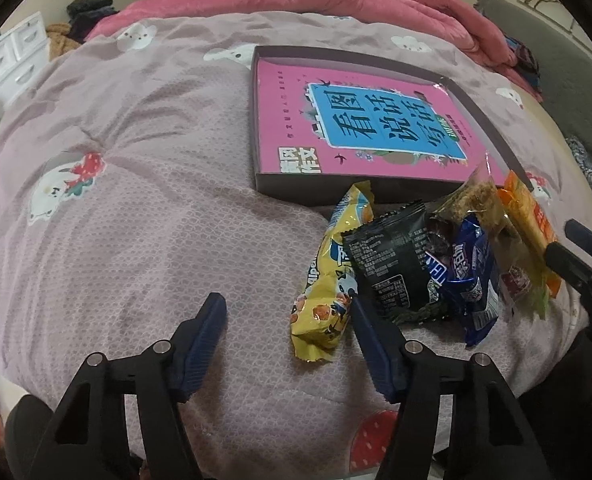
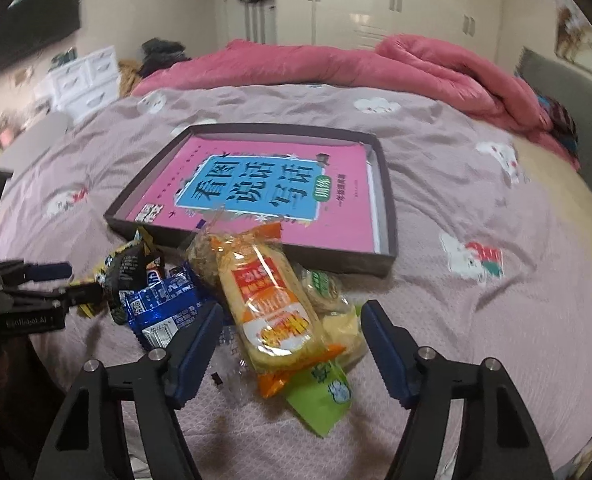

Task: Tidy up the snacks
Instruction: 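Grasp the yellow snack stick with the left tool while the right tool grasps the orange-labelled bread pack, then carry the yellow stick into the tray with the left tool while the right tool places the bread pack there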

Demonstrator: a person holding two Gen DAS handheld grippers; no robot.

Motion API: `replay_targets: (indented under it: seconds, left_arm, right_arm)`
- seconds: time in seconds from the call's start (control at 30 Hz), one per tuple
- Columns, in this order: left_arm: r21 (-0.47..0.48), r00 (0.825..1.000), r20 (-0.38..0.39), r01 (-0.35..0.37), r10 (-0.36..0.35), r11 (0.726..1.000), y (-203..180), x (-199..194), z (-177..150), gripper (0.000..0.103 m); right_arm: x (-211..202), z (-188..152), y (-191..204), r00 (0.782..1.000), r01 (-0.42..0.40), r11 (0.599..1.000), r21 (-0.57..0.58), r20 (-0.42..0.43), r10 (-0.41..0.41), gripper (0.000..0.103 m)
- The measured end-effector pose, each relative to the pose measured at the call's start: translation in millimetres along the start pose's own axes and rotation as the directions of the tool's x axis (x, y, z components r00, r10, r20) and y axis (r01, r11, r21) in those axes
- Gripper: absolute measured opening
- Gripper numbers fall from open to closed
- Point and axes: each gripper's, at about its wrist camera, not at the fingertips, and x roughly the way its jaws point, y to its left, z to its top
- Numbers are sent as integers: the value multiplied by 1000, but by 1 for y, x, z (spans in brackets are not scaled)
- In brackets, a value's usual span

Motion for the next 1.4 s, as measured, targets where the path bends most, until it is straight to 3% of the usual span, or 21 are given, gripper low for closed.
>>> replay_targets:
  seconds: [0.27,0.57,0.7,0.83,1.1,1.4]
  left_arm:
    - [39,999,-20,35,-35,999,-7,10,8,56]
    - [90,998,-38,46,-43,995,-20,26,15,37]
    - [66,997,-29,73,-71,995,-16,28,16,24]
    - [17,992,-21,122,-122,992,-6,28,17,19]
    - [-49,978,23,206,-206,977,6,10,14,14]
    - [-88,971,98,226,-217,970,9,-19,23,14]
  right_arm:
    - [16,2,2,999,-10,999,-30,-40,8,54]
    - [27,5,-8,998,-34,999,8,-44,34,35]
    - [25,7,-13,999,-39,999,34,-27,40,33]
    - [19,8,-20,999,-48,996,69,6,48,32]
    - [13,11,-38,996,-86,981,172,43,80,32]
    - [6,17,-45,992,-113,973,201,83,98,32]
